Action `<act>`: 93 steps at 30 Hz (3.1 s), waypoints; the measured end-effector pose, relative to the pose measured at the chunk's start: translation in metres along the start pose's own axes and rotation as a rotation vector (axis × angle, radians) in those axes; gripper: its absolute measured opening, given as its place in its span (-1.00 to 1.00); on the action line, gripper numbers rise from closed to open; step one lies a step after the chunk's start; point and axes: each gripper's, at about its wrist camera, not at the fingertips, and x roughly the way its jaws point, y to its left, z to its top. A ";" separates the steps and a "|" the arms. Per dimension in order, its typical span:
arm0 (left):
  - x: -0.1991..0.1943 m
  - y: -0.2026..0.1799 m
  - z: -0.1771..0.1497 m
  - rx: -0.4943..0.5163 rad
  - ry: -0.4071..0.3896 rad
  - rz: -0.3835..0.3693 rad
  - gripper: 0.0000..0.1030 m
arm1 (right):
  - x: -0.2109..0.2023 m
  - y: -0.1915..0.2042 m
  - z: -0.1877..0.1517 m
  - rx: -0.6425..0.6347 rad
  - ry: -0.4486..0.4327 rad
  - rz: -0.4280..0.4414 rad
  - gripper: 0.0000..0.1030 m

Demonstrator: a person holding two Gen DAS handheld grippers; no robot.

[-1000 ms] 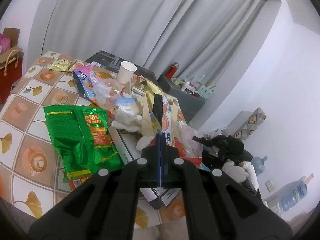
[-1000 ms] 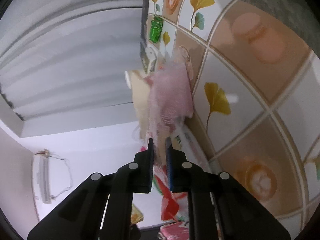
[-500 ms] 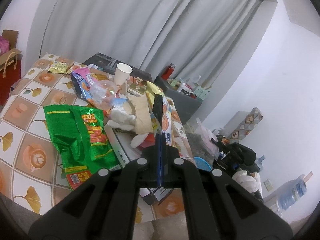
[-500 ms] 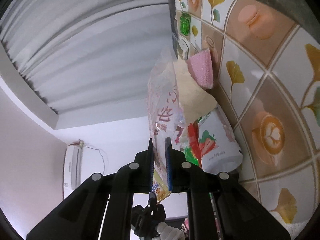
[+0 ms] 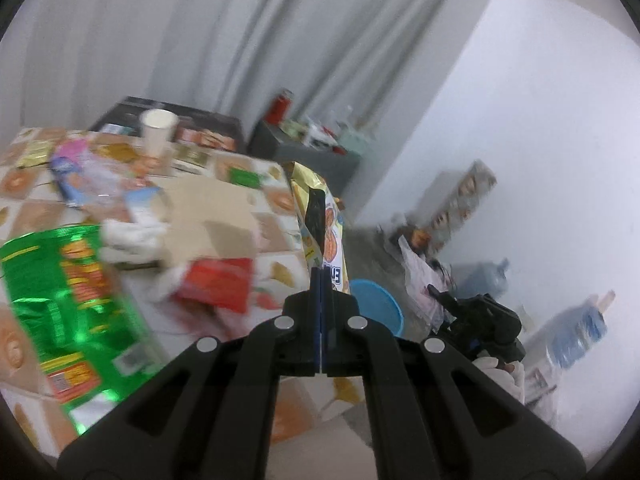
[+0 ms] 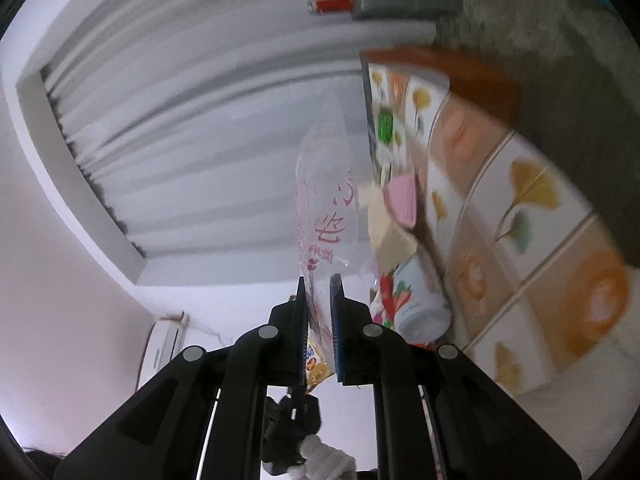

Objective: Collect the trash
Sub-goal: 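Carry the Enaak packet and pink bag with both tools over the blue wastebasket, then open both tools to drop the packet and bag into the wastebasket, then move both open tools back toward the table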

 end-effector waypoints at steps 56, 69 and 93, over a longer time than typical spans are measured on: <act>0.544 -0.227 -0.050 0.316 0.599 -0.004 -0.02 | -0.171 -0.134 0.253 0.041 -0.552 -0.840 0.14; 0.401 -0.218 0.027 0.363 0.413 -0.111 0.16 | -0.204 -0.026 0.179 -0.377 -0.575 -0.884 0.18; 0.163 -0.127 0.007 0.295 0.205 -0.078 0.50 | -0.186 0.066 0.043 -0.854 -0.678 -1.187 0.89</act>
